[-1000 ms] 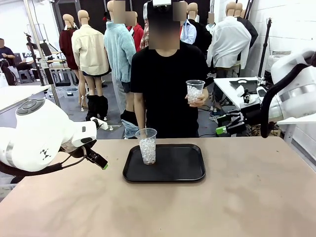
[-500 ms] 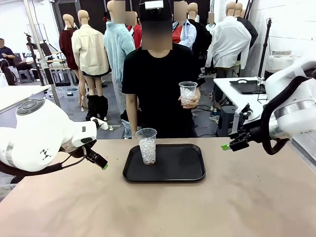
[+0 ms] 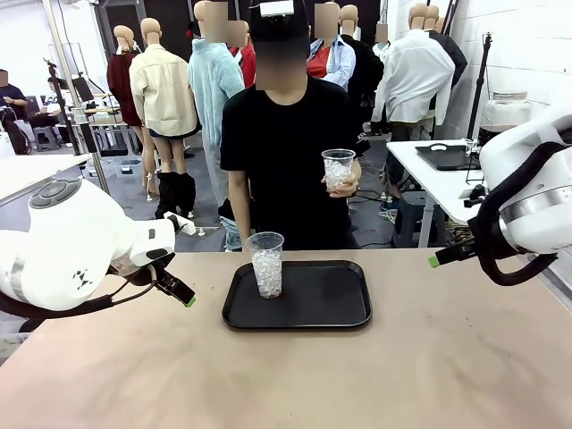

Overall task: Pour the drink into the iced cup.
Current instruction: Pick up the iced cup indicated by the human and present it to them.

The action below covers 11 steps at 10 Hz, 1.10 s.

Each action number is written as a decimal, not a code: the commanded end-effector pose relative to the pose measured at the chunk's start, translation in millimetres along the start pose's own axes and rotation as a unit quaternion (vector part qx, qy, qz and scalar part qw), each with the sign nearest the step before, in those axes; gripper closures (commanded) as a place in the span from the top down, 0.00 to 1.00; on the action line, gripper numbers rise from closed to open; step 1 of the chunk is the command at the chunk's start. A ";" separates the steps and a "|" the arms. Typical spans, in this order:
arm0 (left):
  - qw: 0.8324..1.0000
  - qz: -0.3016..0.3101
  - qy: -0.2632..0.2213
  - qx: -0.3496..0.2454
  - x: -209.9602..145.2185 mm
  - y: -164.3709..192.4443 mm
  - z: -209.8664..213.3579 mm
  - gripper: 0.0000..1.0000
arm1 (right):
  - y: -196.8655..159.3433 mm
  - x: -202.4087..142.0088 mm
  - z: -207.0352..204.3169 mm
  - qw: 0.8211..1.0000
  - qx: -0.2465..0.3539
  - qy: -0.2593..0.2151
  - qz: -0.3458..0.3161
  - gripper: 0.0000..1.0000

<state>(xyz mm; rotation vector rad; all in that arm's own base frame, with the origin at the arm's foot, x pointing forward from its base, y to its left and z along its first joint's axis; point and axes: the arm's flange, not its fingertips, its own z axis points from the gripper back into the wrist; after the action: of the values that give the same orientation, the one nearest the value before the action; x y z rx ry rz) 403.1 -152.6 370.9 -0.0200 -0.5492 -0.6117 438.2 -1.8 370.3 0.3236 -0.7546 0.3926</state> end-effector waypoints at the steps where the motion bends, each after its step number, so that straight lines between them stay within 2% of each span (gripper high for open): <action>1: 1.000 0.002 -0.001 0.000 -0.6 1.5 0.6 1.00 | -2.7 4.0 23.0 0.998 -0.003 0.031 -0.055 1.00; 4: 1.000 0.002 -0.001 0.000 -0.6 1.5 0.6 1.00 | -20.1 -7.9 48.0 0.989 -0.050 0.024 -0.135 1.00; 5: 1.000 0.002 -0.001 0.000 -0.6 1.5 0.6 1.00 | -23.1 -11.7 52.5 0.986 -0.053 0.035 -0.152 1.00; 7: 1.000 0.002 -0.001 0.000 -0.6 1.5 0.6 1.00 | -21.6 -12.7 53.5 0.987 -0.044 0.044 -0.149 1.00; 8: 1.000 0.002 -0.001 0.000 -0.6 1.5 0.6 1.00 | -34.2 -18.5 39.1 0.988 -0.052 0.026 -0.141 1.00; 11: 1.000 0.002 -0.001 0.000 -0.6 1.5 0.6 1.00 | -34.2 -18.5 39.1 0.988 -0.052 0.026 -0.141 1.00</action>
<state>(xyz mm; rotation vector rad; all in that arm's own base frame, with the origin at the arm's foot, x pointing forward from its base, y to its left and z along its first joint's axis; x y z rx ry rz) 403.1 -152.6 371.0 -0.0199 -0.5492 -0.6117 418.8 -53.4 380.1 0.3129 -0.6520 0.0859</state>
